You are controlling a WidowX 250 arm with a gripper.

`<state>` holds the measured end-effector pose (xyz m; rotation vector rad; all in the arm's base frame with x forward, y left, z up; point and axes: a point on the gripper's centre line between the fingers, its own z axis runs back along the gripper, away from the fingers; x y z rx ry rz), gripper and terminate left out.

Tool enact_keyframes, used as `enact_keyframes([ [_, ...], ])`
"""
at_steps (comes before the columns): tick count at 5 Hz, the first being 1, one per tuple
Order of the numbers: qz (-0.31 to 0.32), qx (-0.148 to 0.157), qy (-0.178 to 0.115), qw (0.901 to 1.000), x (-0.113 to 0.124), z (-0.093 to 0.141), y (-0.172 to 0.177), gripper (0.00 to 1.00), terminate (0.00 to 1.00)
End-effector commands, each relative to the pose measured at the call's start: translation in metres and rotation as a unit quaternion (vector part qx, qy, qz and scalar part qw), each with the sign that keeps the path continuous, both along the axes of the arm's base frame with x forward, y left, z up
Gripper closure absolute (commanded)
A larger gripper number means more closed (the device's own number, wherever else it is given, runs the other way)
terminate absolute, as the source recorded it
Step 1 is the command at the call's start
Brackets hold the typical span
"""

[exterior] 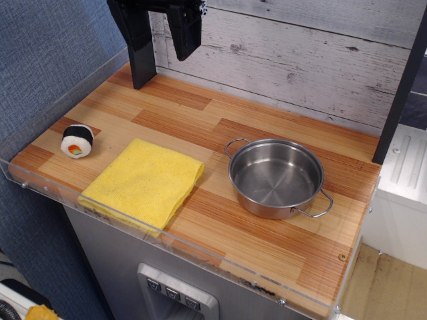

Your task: Move the yellow cloth to the front edge of the table.

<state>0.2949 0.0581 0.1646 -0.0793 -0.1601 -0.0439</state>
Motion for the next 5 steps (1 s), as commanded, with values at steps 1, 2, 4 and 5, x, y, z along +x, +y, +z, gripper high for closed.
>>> enact_keyframes([
  [1,-0.002,0.007,-0.021,0.9998,-0.0009,0.0137,0.0017,0.0,0.0],
  [2,-0.002,0.007,-0.021,0.9998,-0.0009,0.0137,0.0017,0.0,0.0],
  [4,-0.002,0.007,-0.021,0.9998,-0.0009,0.0137,0.0017,0.0,0.0],
  [5,-0.002,0.007,-0.021,0.9998,-0.0009,0.0137,0.0017,0.0,1.0],
])
